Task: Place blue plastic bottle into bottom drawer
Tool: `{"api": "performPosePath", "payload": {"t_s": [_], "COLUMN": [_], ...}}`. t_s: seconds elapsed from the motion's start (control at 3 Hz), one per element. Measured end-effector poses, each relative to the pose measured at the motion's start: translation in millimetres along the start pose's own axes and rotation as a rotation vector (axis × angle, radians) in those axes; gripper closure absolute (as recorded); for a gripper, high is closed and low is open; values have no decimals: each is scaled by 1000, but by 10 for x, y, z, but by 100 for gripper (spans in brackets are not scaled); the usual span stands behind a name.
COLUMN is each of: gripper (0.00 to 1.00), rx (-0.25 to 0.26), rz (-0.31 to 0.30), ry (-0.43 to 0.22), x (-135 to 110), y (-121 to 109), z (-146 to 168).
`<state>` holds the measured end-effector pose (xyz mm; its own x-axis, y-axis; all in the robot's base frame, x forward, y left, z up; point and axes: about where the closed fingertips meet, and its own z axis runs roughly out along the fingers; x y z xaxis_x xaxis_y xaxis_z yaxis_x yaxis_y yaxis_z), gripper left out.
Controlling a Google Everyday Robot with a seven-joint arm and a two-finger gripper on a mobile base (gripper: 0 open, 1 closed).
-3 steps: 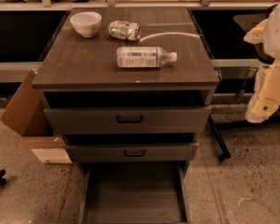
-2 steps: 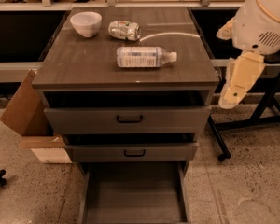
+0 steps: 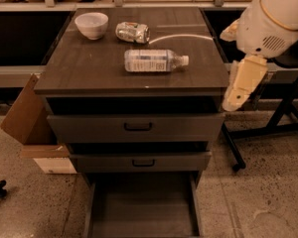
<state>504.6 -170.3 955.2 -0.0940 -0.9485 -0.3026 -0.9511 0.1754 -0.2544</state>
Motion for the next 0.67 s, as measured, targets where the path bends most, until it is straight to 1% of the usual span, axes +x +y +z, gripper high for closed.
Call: {"api": "performPosePath", "payload": {"t_s": [0.33,0.67], "gripper": [0,0], "rx": [17,30], "rz": [-43,-52], "ry": [-56,-100], "x": [-165,-335], "y": [-274,-567], "z": [255,603]}}
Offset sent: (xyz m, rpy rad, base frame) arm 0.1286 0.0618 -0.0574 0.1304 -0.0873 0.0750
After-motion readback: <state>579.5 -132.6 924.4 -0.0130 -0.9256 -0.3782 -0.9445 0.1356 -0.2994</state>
